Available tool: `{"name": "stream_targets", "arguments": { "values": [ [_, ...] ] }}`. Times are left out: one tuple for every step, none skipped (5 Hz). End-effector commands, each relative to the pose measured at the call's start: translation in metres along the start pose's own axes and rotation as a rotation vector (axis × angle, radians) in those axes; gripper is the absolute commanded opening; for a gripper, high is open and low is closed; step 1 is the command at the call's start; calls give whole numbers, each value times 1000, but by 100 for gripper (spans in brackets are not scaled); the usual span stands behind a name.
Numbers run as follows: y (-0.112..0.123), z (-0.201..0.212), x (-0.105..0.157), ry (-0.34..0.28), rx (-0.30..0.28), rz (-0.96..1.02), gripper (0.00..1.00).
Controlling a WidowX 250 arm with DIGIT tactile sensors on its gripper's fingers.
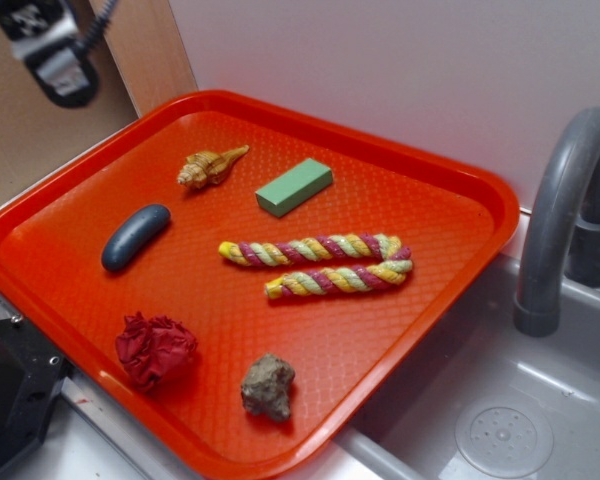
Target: Grab the rock.
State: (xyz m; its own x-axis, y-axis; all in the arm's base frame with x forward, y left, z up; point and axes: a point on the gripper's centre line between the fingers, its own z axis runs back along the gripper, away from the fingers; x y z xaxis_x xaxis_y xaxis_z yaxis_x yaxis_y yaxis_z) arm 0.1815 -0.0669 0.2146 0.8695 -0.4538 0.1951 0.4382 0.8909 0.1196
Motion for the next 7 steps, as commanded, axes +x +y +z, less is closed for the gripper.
{"name": "stream_targets", "arguments": {
  "values": [
    [-61,-67,15,-1,-129,-490,100],
    [-81,-97,3,33,-183,-677,100],
    [-94,-115,-11,49,-230,-728,100],
    [-119,-124,-26,13,-250,-751,100],
    [-138,-128,-30,-4,-275,-737,100],
    [-152,-134,-27,-68,-214,-653,100],
    [-145,-135,-20,-103,-145,-564,100]
  ]
}}
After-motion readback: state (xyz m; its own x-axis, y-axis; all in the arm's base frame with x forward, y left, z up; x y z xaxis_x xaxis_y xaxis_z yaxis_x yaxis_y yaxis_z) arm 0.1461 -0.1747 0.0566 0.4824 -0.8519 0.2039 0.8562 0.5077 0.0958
